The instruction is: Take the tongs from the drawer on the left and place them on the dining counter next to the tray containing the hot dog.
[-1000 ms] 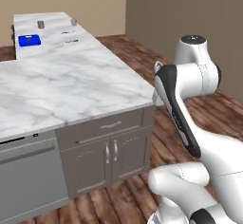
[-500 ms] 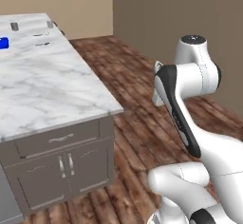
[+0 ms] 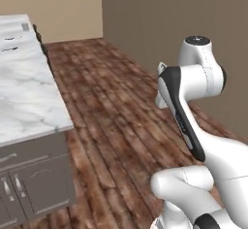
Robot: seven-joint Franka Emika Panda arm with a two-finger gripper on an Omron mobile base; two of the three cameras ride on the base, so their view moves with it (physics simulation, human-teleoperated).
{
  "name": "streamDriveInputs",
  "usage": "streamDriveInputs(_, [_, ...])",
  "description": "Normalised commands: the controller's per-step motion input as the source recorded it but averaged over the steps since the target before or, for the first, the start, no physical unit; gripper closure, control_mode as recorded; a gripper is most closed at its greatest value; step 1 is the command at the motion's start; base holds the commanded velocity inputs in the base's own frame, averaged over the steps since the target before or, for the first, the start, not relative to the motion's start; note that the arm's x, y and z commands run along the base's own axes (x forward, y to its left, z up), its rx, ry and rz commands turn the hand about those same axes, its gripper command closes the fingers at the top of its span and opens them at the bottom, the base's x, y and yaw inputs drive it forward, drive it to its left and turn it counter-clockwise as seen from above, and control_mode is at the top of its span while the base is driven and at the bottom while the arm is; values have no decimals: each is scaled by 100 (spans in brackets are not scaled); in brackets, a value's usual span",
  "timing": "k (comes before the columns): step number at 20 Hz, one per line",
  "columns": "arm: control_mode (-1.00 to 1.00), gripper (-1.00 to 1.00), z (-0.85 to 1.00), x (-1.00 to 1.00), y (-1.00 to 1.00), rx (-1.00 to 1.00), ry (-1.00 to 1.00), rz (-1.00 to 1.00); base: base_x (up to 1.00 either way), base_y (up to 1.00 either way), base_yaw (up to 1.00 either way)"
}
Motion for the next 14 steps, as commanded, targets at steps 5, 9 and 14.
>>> streamDriveInputs(5, [100,100,0,0,0,0,0,0,98,-91,5])
streamDriveInputs(9, [100,100,0,0,0,0,0,0,100,-32,18])
streamDriveInputs(14, [100,100,0,0,0,0,0,0,100,-29,25])
